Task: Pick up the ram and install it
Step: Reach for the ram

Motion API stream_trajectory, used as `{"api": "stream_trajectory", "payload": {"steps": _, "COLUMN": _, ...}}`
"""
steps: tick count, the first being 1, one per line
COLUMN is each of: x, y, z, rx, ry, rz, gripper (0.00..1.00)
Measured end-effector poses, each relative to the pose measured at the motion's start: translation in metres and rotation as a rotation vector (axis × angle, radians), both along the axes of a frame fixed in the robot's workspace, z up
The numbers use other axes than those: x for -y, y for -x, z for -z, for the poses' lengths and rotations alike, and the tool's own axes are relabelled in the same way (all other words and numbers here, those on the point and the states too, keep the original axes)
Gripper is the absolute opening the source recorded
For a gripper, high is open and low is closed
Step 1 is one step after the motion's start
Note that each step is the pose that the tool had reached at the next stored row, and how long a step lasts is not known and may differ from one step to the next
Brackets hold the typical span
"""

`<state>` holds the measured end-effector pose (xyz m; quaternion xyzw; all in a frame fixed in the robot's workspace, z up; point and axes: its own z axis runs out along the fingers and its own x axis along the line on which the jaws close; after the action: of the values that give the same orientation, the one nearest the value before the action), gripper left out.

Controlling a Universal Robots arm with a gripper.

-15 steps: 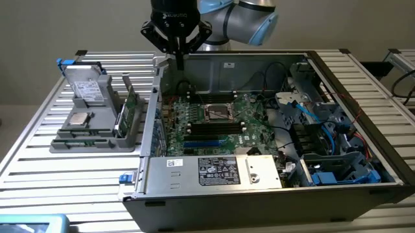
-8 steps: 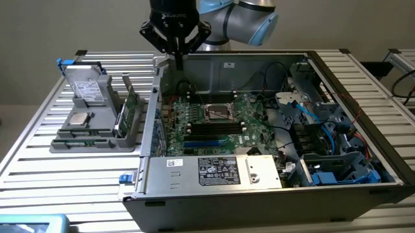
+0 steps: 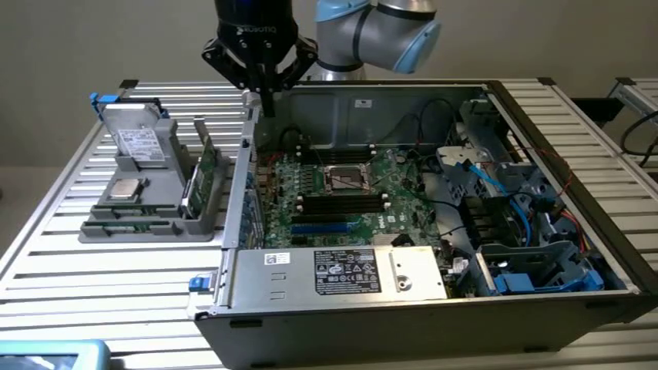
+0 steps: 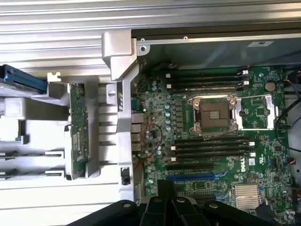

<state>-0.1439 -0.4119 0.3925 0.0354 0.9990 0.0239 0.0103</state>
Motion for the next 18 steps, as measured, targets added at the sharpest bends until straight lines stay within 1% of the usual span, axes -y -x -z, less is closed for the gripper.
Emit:
{"api": "stream_trajectory", "payload": {"steps": 6, "x": 0.0050, "y": 0.026, "z": 0.0003, "rx": 0.0001, "ry": -0.0001, "rz": 0.000, "gripper": 0.11}}
{"api": "stream_trajectory", "payload": {"steps": 18, "x": 0.0201, "y": 0.077, "z": 0.0036, "rx": 0.0001, "ry": -0.0001, "rz": 0.000, "gripper": 0.11}}
